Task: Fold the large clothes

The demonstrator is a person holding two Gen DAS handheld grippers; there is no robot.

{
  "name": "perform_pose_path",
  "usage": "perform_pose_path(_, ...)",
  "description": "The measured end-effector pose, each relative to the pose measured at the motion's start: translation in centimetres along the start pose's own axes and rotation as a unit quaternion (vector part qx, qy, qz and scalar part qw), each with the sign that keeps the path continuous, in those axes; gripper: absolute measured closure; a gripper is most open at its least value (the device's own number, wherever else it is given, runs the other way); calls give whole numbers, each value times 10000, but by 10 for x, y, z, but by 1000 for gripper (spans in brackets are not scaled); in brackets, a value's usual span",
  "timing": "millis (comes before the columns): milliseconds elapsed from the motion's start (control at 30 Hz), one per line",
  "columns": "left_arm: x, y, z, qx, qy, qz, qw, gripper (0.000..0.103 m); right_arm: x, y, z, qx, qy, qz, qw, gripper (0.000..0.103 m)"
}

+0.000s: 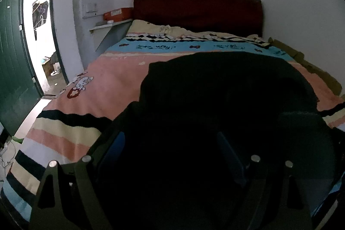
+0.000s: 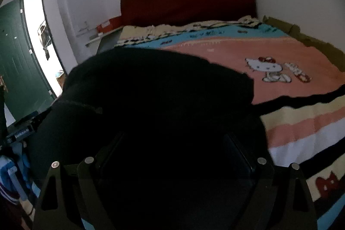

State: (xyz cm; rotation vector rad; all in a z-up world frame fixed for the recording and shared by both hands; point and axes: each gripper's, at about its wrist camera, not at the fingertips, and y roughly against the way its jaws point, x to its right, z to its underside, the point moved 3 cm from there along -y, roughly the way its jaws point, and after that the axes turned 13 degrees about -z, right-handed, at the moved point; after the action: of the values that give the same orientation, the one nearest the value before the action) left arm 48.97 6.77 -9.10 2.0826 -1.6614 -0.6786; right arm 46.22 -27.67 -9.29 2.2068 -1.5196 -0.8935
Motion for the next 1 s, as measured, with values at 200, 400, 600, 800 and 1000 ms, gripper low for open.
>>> perform_pose_path(200,0,-1,5,23,-3,-4,10000,16,23,-5,11,34,-235,102,9997,13)
perform_pose_path(400,-2,-2,8,28,-11,-14,10000,16,33,-2,14,-15,-263,215,9994,12)
perform_pose_path(600,-9,10,-16,63,53,117,9999,16,38,3,4,-167,-308,468,9983,12)
perform_pose_path(800,37,-8,-63,-231,-564,550,9966,16,8,-15,-47,-168,-70,26,9998,12)
perform_pose_path(1000,76,-54,-80,-725,-779,493,9931,16,-9,-71,-78,-646,-332,-528,9960,12)
